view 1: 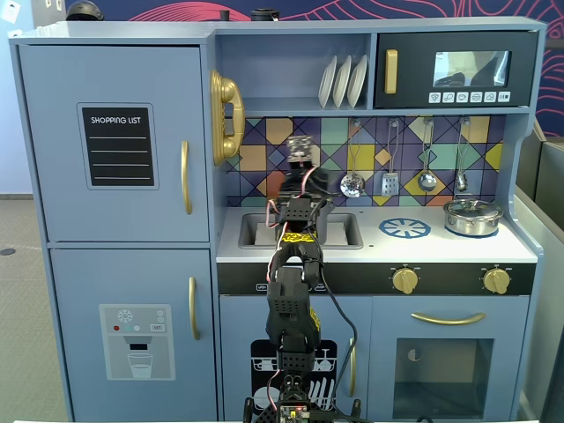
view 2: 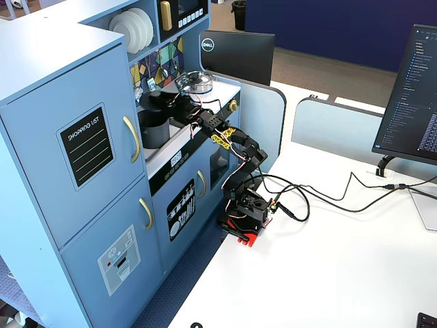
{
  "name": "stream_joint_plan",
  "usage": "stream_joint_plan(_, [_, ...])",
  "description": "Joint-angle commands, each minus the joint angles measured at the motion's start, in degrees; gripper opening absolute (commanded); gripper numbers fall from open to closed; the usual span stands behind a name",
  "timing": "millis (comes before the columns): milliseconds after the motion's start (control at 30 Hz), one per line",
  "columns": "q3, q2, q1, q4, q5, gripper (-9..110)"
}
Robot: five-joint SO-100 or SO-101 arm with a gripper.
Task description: Take off the lid from the gray recipient and place it on the counter
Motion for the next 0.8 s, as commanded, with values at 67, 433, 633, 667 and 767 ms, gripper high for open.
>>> stream_joint_plan(67, [-4.5, 4.2, 13.3, 2.2, 3.6, 0])
stream_joint_plan(433, [4.8, -4.1, 26.8, -8.8, 3.7, 0])
stream_joint_plan(633, [7.6, -10.2, 27.1, -14.2, 3.5, 0])
stream_joint_plan(667, [7.7, -11.2, 27.0, -14.6, 3.3, 0])
stream_joint_plan(767, [7.8, -13.7, 26.4, -16.3, 2.8, 0])
